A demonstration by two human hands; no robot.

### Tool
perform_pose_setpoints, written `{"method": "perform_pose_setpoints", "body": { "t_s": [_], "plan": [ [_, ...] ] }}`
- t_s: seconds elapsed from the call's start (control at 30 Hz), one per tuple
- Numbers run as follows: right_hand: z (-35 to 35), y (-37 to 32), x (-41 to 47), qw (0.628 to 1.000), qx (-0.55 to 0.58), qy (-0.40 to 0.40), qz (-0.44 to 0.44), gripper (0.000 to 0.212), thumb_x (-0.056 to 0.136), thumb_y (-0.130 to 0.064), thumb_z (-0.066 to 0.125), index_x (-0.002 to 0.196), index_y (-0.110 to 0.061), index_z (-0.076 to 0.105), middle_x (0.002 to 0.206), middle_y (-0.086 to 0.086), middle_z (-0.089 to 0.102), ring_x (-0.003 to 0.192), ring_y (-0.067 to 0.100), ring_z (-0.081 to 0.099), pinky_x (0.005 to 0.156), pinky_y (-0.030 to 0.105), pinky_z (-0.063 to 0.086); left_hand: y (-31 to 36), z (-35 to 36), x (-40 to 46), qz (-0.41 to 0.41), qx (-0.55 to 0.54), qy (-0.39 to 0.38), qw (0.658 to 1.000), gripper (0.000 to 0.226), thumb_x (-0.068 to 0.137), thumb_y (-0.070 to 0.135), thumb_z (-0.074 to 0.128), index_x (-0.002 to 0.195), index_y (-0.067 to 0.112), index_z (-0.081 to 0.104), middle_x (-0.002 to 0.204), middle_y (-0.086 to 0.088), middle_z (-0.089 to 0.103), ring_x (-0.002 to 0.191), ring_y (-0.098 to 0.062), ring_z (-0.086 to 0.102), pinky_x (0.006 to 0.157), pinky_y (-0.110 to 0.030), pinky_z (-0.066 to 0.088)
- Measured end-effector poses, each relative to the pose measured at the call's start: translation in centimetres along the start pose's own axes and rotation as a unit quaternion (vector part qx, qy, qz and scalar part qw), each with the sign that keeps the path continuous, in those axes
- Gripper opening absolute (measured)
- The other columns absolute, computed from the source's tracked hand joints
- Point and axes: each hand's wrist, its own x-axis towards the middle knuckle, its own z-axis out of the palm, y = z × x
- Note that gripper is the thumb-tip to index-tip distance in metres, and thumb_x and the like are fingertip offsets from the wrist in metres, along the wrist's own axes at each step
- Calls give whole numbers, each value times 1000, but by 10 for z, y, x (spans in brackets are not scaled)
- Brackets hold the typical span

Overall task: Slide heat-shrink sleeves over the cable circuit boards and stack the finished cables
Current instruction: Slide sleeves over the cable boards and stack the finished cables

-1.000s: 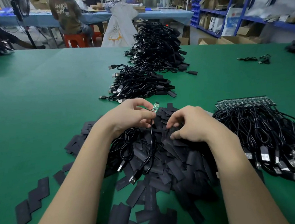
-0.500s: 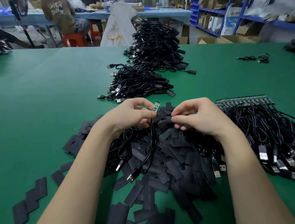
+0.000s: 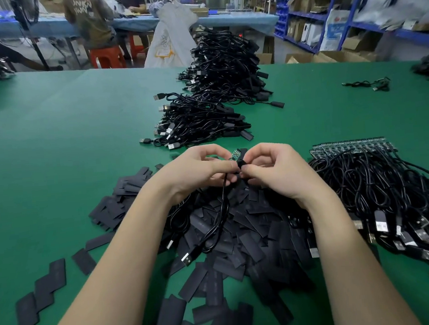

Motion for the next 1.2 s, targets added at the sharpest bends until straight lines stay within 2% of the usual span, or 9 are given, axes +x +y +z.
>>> {"method": "perform_pose_setpoints", "body": {
  "t_s": [0.07, 0.2, 0.33, 0.5, 0.67, 0.87, 1.03, 1.1, 1.2],
  "plan": [
    [0, 0, 0, 1000, -4, -7, -7, 15, 83, -7, 80, 82, -19, 71, 86, 10, 78, 91, 36, 75, 91, 52, 59, 0, 1, 0, 5, -19, 4, 1000, 11, 92, 3, 69, 100, 5, 62, 84, -17, 71, 66, -13, 68, 66, -17, 55],
    [-3, -2, -3, 999, 13, -27, -16, 17, 70, -19, 91, 77, -23, 76, 85, 4, 79, 85, 21, 76, 93, 47, 59, 0, 0, -1, 11, -27, 9, 1000, 13, 92, -1, 68, 102, 3, 61, 83, -18, 69, 65, -14, 68, 66, -17, 55],
    [-5, -2, -5, 999, 28, -32, -21, 27, 65, -23, 93, 85, -14, 76, 87, 5, 80, 90, 21, 77, 98, 46, 57, 1, 0, -1, 11, -27, 6, 1000, 13, 92, -1, 68, 102, 3, 62, 85, -18, 69, 65, -14, 68, 68, -19, 56],
    [-4, -3, -5, 999, 36, -31, -12, 36, 66, -21, 93, 98, -16, 77, 89, 1, 80, 90, 16, 77, 93, 38, 59, 1, -1, -1, 11, -43, 1, 999, 10, 92, -2, 67, 98, 5, 62, 79, -14, 69, 64, -14, 68, 68, -19, 57],
    [-4, -1, -4, 999, 34, -9, -17, 27, 69, -16, 92, 92, -17, 79, 85, -1, 80, 85, 11, 77, 81, 26, 59, 1, -1, -2, 4, -50, -8, 999, 10, 92, -1, 68, 99, 3, 63, 77, -11, 69, 65, -14, 69, 67, -18, 56],
    [-6, 2, -3, 999, 35, 19, -15, 18, 71, -15, 91, 82, -23, 79, 82, -3, 79, 80, 11, 76, 75, 23, 61, 0, -2, -1, 4, -51, -15, 999, 11, 92, 1, 68, 103, 0, 64, 83, -13, 69, 68, -15, 69, 72, -20, 57],
    [-8, 1, -4, 990, 130, 52, -7, 19, 72, -11, 90, 76, -28, 82, 84, 3, 79, 76, 17, 77, 70, 21, 60, 0, -3, 0, -7, -66, -22, 998, 7, 92, 2, 69, 99, 3, 68, 79, -8, 72, 70, -15, 71, 69, -18, 56],
    [-9, 1, -4, 971, 225, 76, 2, 16, 70, -9, 89, 81, -17, 81, 87, 9, 79, 77, 20, 76, 70, 21, 59, -1, -3, 0, -10, -70, -26, 997, 8, 91, 3, 70, 98, 8, 67, 79, -8, 72, 72, -16, 71, 69, -19, 56],
    [-9, 0, -3, 934, 341, 106, -9, 36, 63, -12, 86, 97, -5, 75, 90, 12, 79, 80, 20, 76, 71, 22, 59, -2, -2, 2, -10, -72, -45, 996, 11, 91, 5, 71, 97, 11, 64, 82, -9, 72, 73, -16, 70, 69, -20, 56]
  ]
}}
